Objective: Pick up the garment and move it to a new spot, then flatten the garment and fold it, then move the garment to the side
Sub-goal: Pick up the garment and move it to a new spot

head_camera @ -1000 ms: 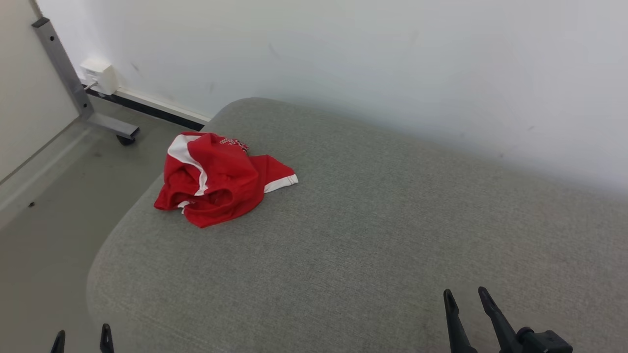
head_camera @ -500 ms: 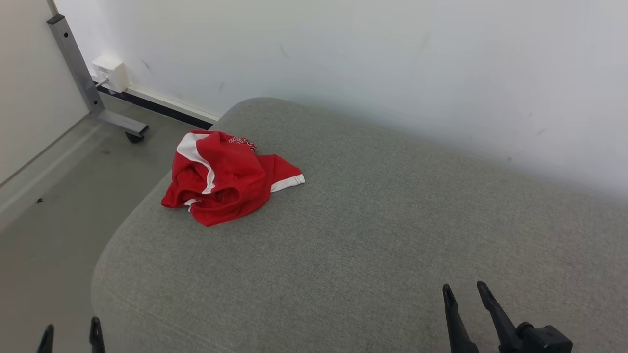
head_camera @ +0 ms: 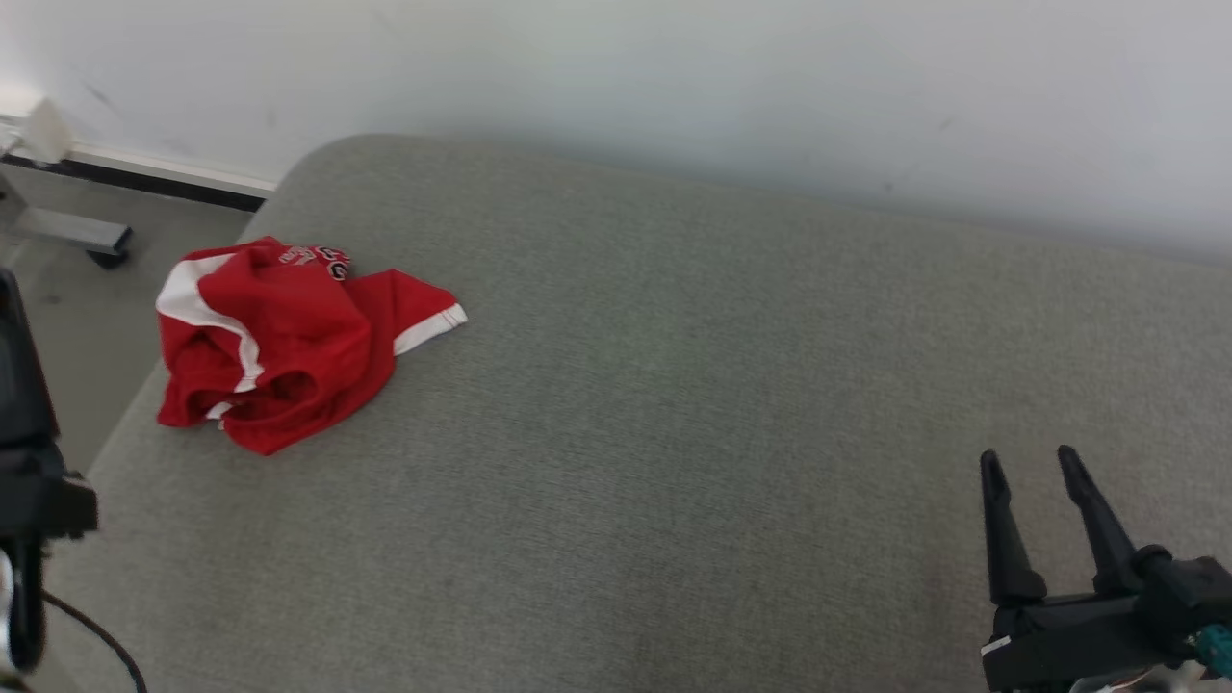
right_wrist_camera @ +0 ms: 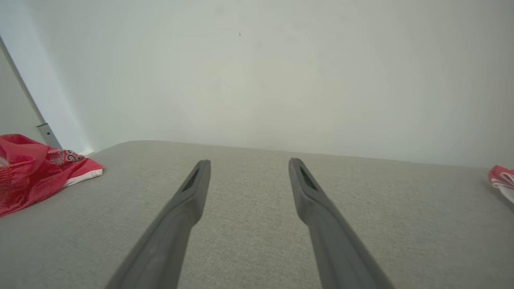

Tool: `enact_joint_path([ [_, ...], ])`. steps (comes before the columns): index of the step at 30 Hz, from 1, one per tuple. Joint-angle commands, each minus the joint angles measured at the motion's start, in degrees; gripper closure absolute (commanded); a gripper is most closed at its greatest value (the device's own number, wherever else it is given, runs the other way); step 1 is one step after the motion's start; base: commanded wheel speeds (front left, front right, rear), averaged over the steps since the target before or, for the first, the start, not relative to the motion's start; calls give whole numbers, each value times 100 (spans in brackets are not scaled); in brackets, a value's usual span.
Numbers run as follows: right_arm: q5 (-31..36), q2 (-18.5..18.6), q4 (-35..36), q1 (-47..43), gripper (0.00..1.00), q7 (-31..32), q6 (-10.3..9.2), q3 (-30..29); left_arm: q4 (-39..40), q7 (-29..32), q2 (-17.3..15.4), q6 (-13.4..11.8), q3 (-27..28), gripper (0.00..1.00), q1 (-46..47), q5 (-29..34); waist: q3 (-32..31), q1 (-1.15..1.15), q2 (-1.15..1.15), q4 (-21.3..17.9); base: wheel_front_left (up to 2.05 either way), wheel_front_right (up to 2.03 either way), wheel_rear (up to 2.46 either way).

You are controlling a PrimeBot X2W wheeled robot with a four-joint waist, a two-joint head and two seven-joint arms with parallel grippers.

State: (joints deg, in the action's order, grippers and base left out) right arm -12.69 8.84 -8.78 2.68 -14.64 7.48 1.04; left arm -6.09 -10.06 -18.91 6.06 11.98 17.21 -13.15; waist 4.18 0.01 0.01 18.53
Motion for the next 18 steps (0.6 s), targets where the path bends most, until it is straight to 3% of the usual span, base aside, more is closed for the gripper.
enact_joint_path([
  [1, 51, 66, 37, 94, 0, 5, -1, -73, -34, 59, -72, 16, 14, 0, 230, -20, 866, -1, -1, -879, 0, 0, 0],
  [9, 125, 92, 373, 202, 0, 27, -1, -562, -1113, 335, -786, 76, 130, 0, 1578, -287, 1500, -1, -1, -1582, 0, 0, 0],
  [18, 177, 79, 594, 245, 0, 80, -1, -777, -2765, 762, -1298, 113, 114, 0, 1938, -538, 1879, -1, -1, -1927, 0, 0, 0],
])
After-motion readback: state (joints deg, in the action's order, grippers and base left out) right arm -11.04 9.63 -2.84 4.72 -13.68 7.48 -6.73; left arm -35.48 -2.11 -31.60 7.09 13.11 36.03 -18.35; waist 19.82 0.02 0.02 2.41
